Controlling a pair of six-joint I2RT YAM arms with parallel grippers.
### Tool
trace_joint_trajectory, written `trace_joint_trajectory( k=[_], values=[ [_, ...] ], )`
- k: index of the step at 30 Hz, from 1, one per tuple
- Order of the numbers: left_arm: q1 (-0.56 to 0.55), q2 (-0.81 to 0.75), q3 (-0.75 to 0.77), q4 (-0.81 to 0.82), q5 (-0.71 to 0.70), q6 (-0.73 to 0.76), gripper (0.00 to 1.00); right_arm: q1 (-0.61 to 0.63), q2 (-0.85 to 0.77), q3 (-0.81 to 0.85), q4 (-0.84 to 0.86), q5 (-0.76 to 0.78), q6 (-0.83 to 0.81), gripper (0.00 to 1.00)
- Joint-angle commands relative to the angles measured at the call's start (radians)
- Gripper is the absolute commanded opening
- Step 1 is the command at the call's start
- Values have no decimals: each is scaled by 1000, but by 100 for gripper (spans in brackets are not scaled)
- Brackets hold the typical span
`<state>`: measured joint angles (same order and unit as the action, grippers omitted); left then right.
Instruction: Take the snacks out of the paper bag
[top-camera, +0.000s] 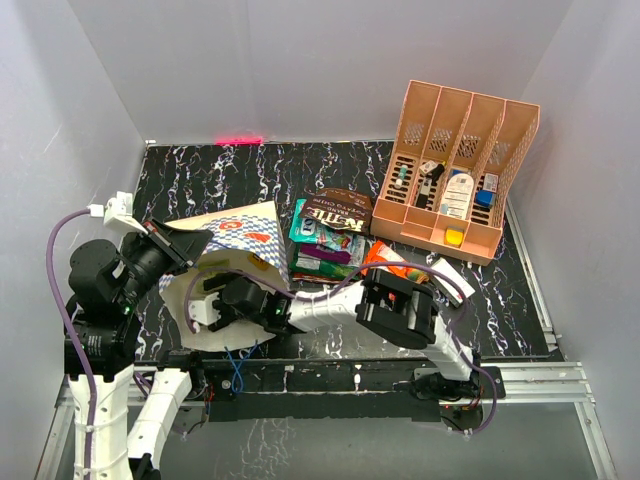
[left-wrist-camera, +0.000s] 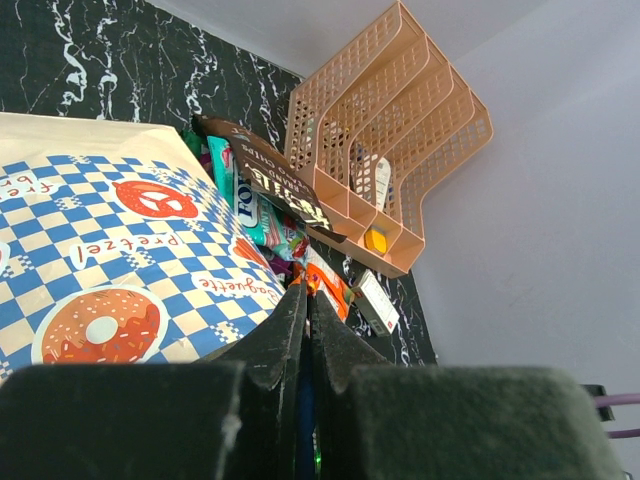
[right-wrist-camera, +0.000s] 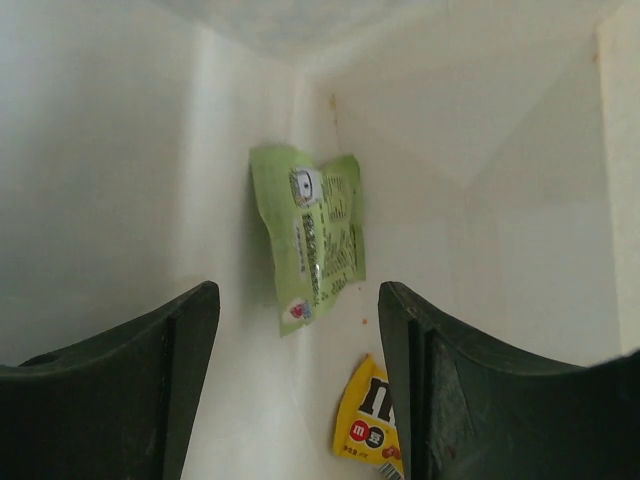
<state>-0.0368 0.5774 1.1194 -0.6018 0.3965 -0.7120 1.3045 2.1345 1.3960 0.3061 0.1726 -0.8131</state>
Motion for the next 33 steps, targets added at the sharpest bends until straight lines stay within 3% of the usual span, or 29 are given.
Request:
trace_joint_trajectory(
  k=[1, 20, 23, 26, 33],
  values=[
    [-3, 3, 25, 30, 29, -15, 0, -34, 39, 92, 5, 24, 27, 66],
    [-3, 10, 17, 39, 45, -27, 0, -77, 216, 241, 48, -14, 61, 59],
    [-3, 10, 17, 37, 44, -27, 0, -89, 229, 255, 80, -19, 81, 48],
    [-3, 8, 20, 27, 43, -26, 0, -105, 235, 273, 88, -26, 106, 31],
    [-3, 2, 23, 9, 21, -14, 0, -113, 114, 186, 69, -118, 99, 8]
  ],
)
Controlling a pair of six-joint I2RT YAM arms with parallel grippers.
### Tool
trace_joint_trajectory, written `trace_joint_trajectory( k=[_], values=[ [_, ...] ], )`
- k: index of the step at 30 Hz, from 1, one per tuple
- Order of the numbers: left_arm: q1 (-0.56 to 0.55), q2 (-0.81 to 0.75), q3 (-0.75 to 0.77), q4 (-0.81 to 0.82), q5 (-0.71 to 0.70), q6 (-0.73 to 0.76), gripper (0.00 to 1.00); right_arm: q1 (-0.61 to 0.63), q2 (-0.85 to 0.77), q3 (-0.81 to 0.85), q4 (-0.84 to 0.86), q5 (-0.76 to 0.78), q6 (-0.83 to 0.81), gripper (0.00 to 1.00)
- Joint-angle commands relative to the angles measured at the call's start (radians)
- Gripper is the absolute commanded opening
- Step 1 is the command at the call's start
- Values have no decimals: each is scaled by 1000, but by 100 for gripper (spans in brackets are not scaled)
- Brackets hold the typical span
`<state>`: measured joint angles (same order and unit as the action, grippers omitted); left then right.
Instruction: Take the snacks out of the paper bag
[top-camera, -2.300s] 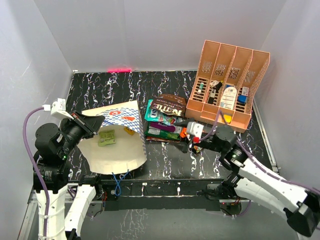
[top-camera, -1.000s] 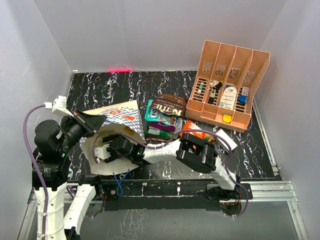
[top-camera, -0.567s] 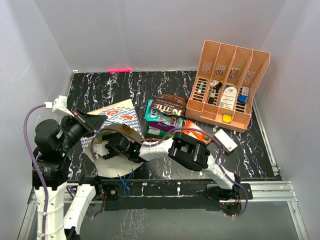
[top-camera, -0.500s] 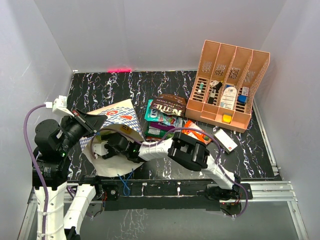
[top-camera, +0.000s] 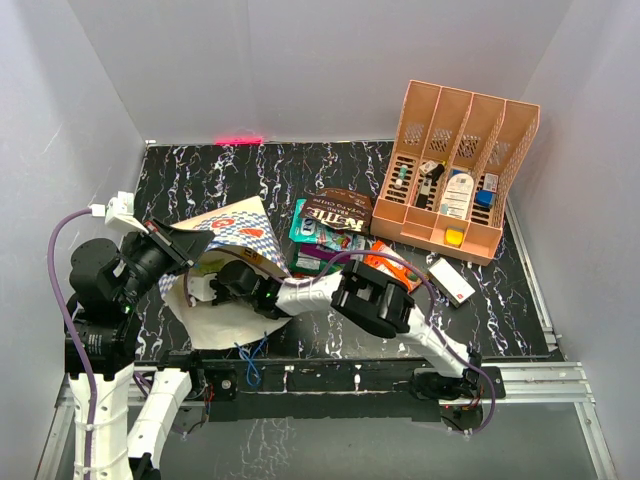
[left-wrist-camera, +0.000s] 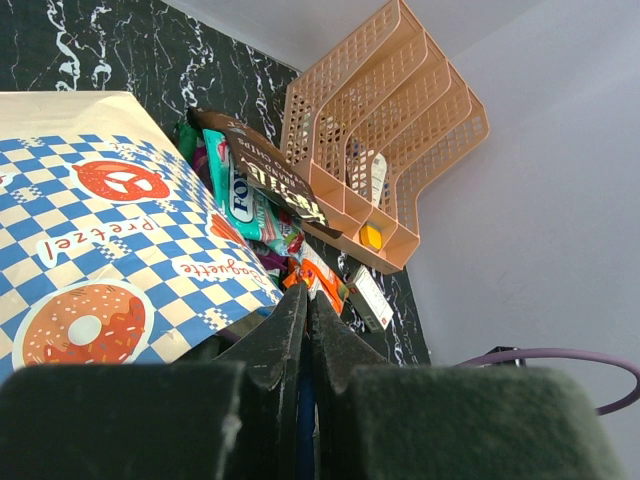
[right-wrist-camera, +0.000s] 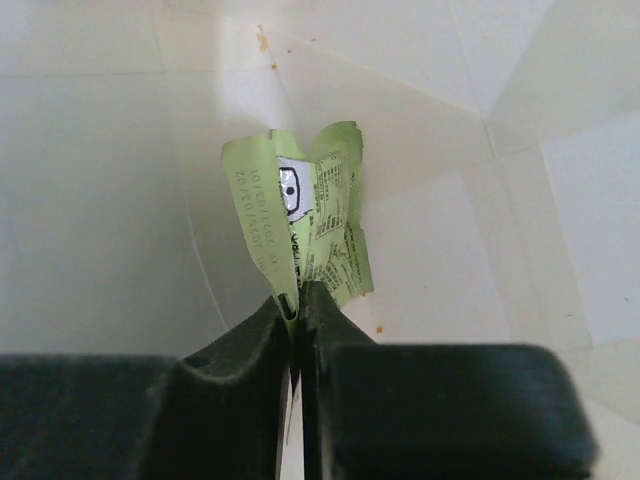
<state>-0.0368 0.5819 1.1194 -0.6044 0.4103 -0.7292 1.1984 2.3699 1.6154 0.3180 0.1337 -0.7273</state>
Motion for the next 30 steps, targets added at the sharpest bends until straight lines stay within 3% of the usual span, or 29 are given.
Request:
trace_joint_trajectory(
  k=[1, 14, 18, 21, 25, 30],
  values=[
    [-3, -1, 21, 13, 4, 4, 0, -6, -153, -69, 68, -102, 12, 7],
    [-3, 15, -4, 31, -3, 4, 0, 0, -672, -498, 15, -516, 261, 7],
    [-3, 13, -12, 35, -1, 6, 0, 0, -852, -594, -47, -679, 250, 7],
    [-3, 13, -9, 25, -14, 19, 0, 0, -1015, -660, -182, -803, 136, 7],
    [-4, 8, -17, 22, -27, 29, 0, -1, -1216, -738, -346, -777, 51, 7],
    [-3, 8, -31, 16, -43, 44, 0, -2, -1461, -801, -442, -585, 43, 7]
  ],
)
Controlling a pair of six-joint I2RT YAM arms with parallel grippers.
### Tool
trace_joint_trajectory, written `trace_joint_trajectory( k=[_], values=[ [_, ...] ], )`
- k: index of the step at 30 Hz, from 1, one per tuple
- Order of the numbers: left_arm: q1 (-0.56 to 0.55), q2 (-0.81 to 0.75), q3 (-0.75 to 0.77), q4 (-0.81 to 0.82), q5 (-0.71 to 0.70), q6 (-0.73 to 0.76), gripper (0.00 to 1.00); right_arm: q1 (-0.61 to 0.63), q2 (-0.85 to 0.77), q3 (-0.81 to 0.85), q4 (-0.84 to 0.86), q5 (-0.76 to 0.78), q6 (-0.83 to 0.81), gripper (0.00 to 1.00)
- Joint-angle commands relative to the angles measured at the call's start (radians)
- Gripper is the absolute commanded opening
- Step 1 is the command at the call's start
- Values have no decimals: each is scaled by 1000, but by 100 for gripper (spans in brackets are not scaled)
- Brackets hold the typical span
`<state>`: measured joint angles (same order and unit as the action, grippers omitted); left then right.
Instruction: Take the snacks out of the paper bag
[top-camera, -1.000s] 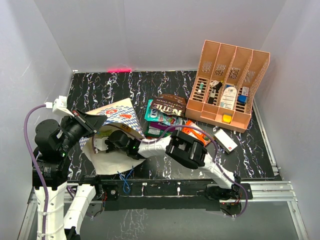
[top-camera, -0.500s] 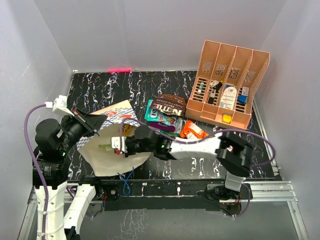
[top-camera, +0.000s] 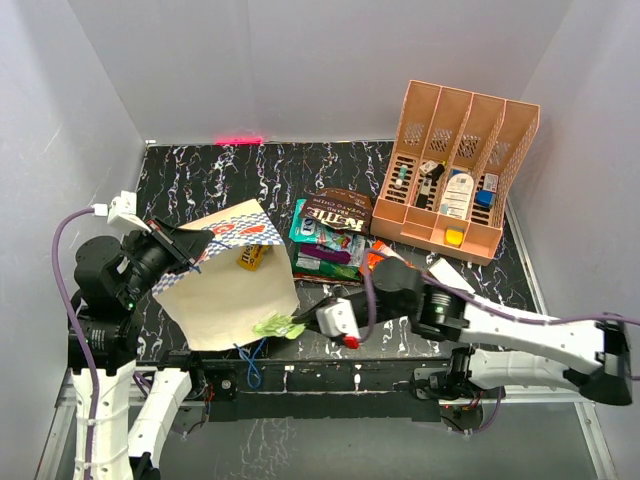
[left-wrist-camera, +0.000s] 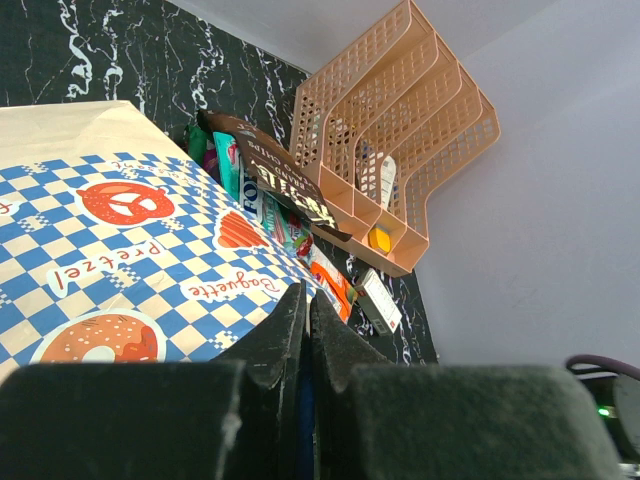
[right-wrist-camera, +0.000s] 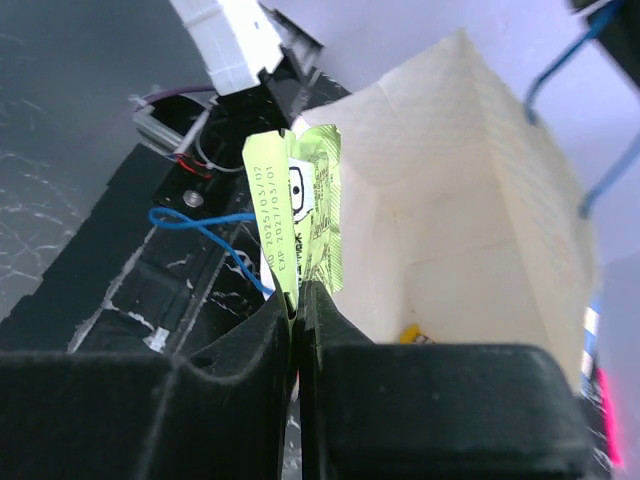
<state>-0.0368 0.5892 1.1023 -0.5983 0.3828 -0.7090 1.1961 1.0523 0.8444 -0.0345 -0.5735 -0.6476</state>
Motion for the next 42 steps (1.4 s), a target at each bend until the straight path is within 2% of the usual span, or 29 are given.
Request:
trace_joint_trajectory(
  k=[1, 4, 6, 9, 12, 15, 18, 23, 28, 32, 34, 36, 38, 42],
  values=[
    [-3, 2, -15, 9, -17, 27, 0, 0, -189, -40, -88, 173, -33, 7],
    [-3, 6, -13, 9, -25, 35, 0, -1, -294, -81, -6, 397, 11, 7],
    [-3, 7, -12, 9, -28, 37, 0, -1, -342, -130, 106, 612, 70, 7],
    [-3, 6, -10, 3, -30, 41, 0, -9, -356, -196, 282, 1084, 201, 7],
    [-3, -1, -14, -5, -37, 43, 0, -45, -310, -214, 289, 1399, 383, 7],
    [-3, -3, -13, -10, -39, 45, 0, -101, -275, -240, 203, 1545, 592, 7],
    [-3, 0, -12, -6, -34, 44, 0, -205, -259, -266, 119, 1474, 730, 7],
    [-4, 1, -7, -7, -28, 43, 0, -353, -158, -283, 24, 1375, 761, 7],
    [-3, -2, -5, -11, -32, 40, 0, -460, 24, -252, -60, 1288, 776, 7],
    [-3, 1, 0, -16, -28, 40, 0, -478, 126, -224, -75, 1234, 774, 7],
    [-3, 3, -1, -14, -26, 38, 0, -479, 161, -212, -59, 1131, 774, 7],
    [-3, 5, -4, -7, -21, 33, 0, -479, 183, -210, -26, 964, 784, 7],
    [-3, 7, -5, 2, -17, 30, 0, -478, 203, -215, 14, 894, 818, 7],
    [-3, 8, -3, 2, -12, 28, 0, -478, 211, -208, 17, 902, 858, 8]
  ],
)
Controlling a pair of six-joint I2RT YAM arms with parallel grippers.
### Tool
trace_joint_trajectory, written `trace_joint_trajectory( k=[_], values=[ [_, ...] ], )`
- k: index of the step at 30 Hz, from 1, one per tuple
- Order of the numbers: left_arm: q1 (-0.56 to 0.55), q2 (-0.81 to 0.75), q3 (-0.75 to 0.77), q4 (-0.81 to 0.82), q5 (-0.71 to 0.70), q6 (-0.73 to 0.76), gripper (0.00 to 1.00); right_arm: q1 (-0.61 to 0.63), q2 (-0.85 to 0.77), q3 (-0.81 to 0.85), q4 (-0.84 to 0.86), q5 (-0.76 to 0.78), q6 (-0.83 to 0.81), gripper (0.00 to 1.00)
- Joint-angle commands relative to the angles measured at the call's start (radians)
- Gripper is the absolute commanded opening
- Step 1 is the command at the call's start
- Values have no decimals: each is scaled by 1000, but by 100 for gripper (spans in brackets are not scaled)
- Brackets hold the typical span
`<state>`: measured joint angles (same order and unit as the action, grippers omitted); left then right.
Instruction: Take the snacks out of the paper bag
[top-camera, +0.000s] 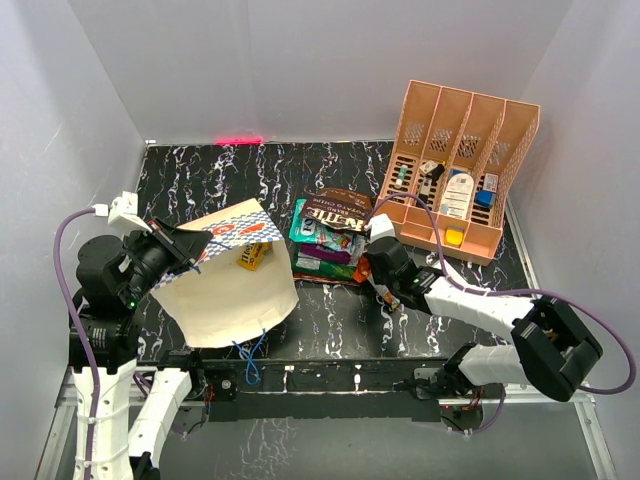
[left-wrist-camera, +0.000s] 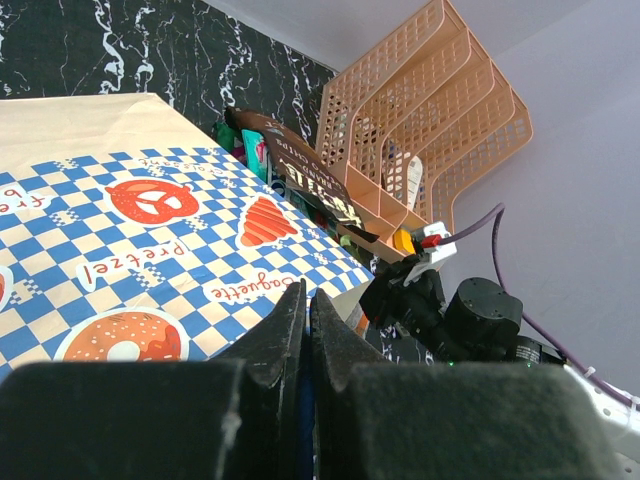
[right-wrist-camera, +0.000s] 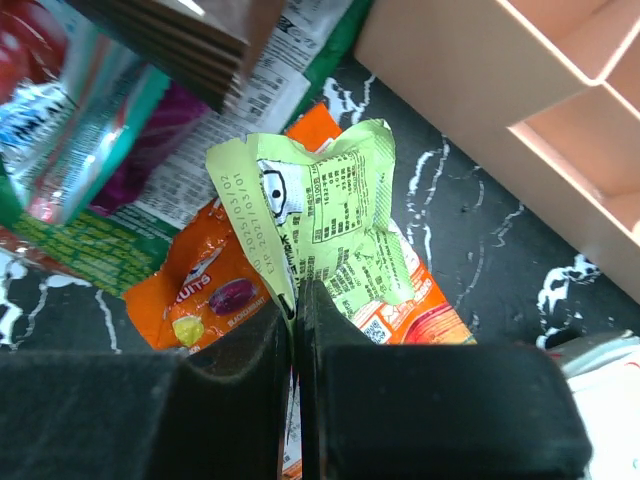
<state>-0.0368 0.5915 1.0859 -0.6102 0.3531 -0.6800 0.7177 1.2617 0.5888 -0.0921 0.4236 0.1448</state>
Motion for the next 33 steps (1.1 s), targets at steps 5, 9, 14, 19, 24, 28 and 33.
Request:
trace_joint_trajectory(
  k=[5, 9, 14, 19, 24, 28, 33],
  values=[
    [-3, 2, 19, 3, 17, 5, 0, -1, -55, 52, 33, -27, 60, 38],
    [-3, -1, 7, 21, 29, -5, 0, -1, -141, 38, 22, 3, 35, 50],
    [-3, -5, 3, 23, 37, -13, 0, -1, -264, 25, 26, 52, -1, 68],
    [-3, -9, 9, 14, 38, -16, 0, -1, -418, -5, 129, -260, -203, 81],
    [-3, -6, 8, 16, 39, -18, 0, 10, -496, 0, 243, -765, -360, 82],
    [-3, -7, 1, 23, 42, -27, 0, 97, -458, 26, 318, -1064, -526, 78],
    [-4, -1, -2, 16, 52, -34, 0, 383, -255, 156, 327, -907, -697, 80]
  ],
)
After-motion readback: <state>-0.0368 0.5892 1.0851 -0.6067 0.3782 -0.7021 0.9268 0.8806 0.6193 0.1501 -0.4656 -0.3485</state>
